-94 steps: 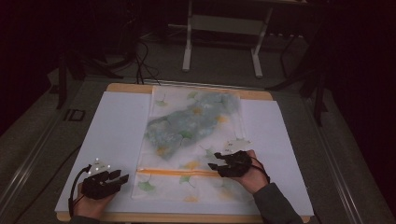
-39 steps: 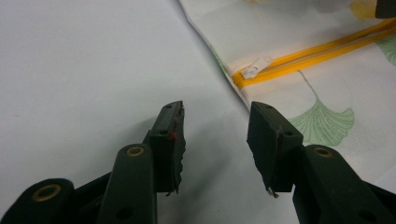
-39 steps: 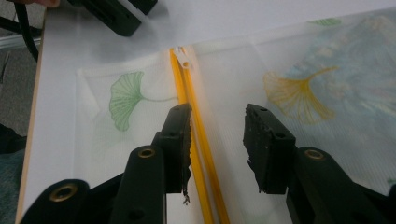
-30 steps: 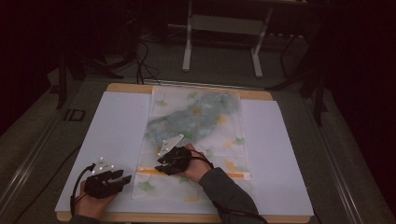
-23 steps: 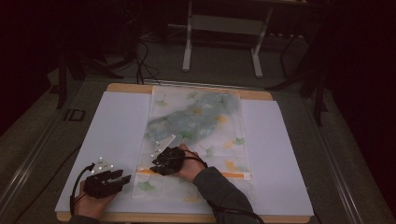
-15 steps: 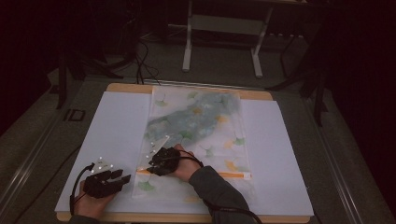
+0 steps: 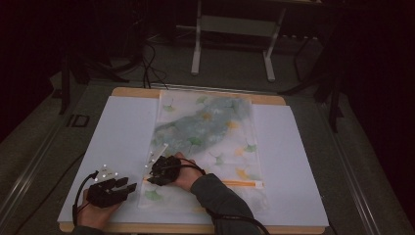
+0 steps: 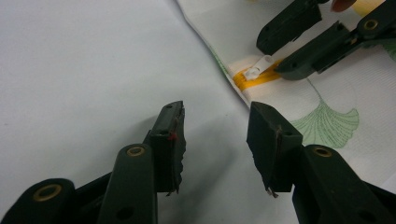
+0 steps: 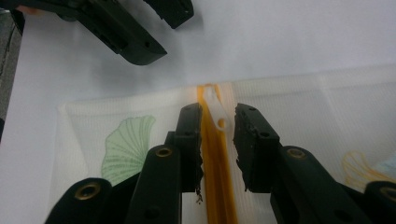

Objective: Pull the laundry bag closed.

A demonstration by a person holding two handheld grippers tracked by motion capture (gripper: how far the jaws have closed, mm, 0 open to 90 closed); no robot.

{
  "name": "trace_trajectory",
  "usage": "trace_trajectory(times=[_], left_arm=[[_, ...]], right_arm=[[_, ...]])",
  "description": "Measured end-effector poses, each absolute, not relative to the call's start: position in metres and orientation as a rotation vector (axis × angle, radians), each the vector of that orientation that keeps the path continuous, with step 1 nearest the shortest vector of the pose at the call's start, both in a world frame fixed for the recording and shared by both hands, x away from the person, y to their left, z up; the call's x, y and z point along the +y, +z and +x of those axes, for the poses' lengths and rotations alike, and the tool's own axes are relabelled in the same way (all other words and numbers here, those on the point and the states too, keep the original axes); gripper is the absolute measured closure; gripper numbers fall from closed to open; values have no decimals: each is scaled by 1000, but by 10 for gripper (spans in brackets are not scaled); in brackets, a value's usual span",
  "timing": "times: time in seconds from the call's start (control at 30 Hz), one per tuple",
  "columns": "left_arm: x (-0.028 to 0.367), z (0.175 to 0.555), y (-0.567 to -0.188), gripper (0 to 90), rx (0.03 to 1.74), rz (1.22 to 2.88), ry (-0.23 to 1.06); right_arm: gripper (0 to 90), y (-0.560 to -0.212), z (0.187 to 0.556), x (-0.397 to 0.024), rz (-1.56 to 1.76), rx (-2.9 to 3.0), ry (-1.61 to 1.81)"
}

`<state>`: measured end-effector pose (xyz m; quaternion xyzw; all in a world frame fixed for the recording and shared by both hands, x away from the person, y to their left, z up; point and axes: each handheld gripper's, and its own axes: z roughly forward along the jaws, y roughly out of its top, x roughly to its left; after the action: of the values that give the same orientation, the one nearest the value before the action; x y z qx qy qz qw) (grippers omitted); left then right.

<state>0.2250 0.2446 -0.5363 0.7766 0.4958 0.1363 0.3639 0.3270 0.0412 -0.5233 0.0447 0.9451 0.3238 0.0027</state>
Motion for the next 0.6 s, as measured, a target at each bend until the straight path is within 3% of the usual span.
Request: trace_trajectory(times=[0.2, 0.6], left_arm=[[246, 225, -536, 563, 1285, 1992, 352], [245, 225, -536, 563, 1283, 1996, 348]], right_arm=[[727, -527, 326, 48, 131, 2960, 1014], [832, -530, 326, 48, 153, 2967, 1033]])
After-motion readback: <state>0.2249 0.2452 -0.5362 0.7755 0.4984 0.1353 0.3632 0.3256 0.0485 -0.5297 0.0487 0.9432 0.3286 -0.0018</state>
